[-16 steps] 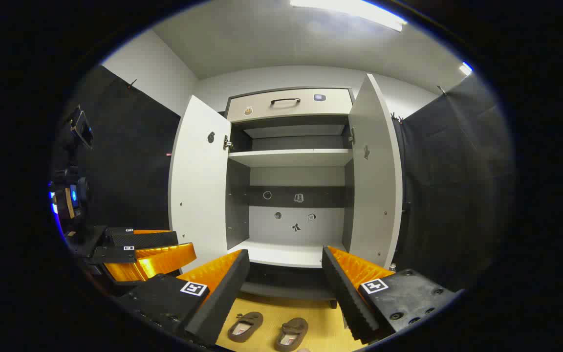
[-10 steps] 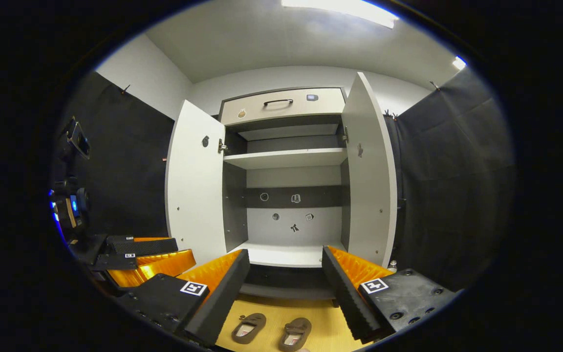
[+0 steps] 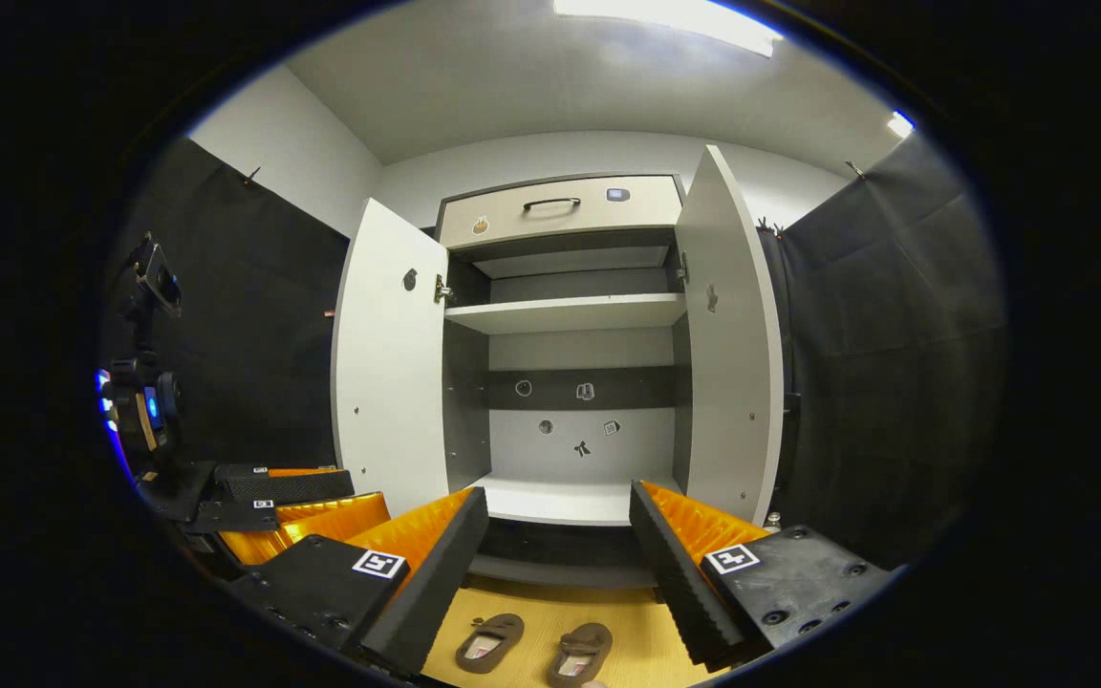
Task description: Grab one shoe with the right hand and put it into the shoe cabinet, grab the other shoe with the left hand and put it into the shoe cabinet; then close the right door with the right hand and the left door with the left hand.
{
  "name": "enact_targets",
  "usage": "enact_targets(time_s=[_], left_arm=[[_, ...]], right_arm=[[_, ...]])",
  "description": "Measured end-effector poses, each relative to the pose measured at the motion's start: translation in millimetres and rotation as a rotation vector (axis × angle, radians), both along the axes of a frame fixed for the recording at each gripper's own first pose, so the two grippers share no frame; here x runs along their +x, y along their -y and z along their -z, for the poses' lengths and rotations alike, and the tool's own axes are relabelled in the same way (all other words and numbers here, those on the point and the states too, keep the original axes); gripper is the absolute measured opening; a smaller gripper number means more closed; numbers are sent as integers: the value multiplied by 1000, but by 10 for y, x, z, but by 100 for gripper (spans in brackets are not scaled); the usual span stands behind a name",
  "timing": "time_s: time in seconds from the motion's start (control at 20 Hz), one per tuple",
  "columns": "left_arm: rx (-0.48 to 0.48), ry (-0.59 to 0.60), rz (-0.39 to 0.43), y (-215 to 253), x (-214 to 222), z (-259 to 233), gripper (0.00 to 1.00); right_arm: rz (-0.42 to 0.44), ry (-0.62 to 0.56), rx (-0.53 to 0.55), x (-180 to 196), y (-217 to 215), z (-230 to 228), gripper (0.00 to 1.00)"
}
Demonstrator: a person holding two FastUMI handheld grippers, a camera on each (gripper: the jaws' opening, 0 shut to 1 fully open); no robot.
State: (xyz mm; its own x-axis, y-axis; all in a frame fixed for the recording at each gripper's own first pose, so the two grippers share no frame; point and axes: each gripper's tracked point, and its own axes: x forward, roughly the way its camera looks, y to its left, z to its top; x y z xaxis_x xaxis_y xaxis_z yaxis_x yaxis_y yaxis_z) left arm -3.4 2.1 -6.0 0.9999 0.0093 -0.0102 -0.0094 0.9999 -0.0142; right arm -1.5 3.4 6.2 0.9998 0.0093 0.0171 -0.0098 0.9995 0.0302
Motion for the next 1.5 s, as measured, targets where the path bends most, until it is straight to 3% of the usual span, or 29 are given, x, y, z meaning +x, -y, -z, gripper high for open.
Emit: enact_targets(time_s=[0.7, 1.1, 1.5], left_arm=[[8, -3, -11, -218, 95, 57, 95], [-16, 30, -42, -457, 545, 191, 95], [36, 15, -80, -658, 876, 515, 95]], right_arm=[[50, -53, -36, 211, 97, 334, 98], [53, -275, -39, 425, 265, 1456, 98], [40, -472, 54, 569, 247, 2674, 99]])
